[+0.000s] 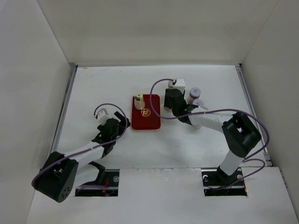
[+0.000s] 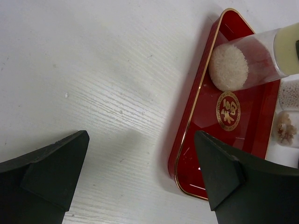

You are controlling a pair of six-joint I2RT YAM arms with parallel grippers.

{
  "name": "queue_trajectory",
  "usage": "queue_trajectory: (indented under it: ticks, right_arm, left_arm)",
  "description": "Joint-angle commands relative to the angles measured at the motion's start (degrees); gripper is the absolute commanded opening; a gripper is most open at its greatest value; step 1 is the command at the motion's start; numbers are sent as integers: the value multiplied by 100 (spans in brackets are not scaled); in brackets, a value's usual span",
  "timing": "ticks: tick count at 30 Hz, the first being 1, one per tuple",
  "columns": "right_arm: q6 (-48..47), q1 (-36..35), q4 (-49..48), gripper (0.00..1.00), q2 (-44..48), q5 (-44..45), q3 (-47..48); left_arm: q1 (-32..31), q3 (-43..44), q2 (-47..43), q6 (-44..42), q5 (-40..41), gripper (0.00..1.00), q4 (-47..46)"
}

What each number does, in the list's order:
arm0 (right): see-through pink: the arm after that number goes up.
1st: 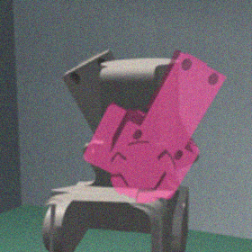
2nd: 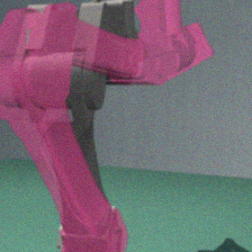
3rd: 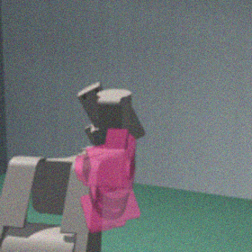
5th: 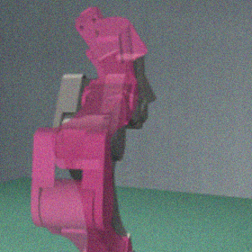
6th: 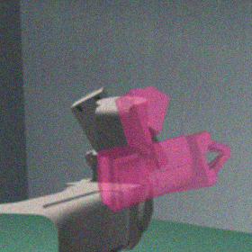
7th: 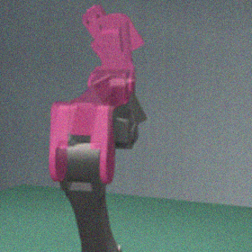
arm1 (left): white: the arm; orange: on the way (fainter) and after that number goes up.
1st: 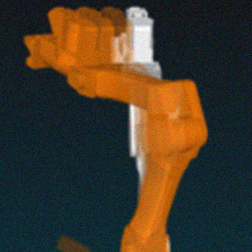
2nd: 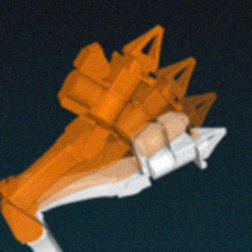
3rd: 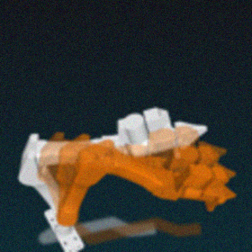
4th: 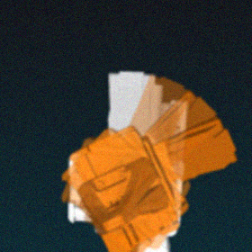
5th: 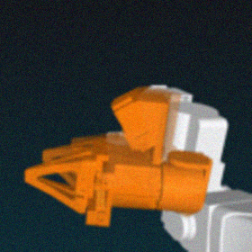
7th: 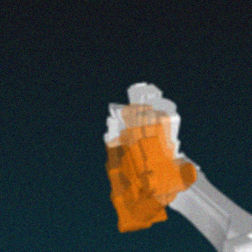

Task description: Organize the condiment bottles

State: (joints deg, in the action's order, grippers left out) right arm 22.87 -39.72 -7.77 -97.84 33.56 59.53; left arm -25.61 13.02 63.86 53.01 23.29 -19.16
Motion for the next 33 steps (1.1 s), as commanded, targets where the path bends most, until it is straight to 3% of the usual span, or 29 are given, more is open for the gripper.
queue_trajectory:
  ticks: [1, 18, 23, 29, 33]
  right_arm:
    - [-186, -118, -602, 48, 423, 45, 261]
    - [-371, -497, -831, 52, -1087, -447, 1737]
    - [-354, -497, -761, 61, -1325, -456, 1905]
    - [-354, -497, -744, 76, -834, -456, 1606]
    - [-362, -497, -735, 78, -62, -447, 1142]
  left_arm:
    - [-19, 34, 39, 69, -35, 100, -273]
    - [7, 26, 39, 78, -44, 100, -316]
    - [25, 43, 110, 78, -44, 100, -308]
    - [34, 61, 215, 78, -79, 100, -325]
    - [43, 61, 180, 78, -140, 100, -334]
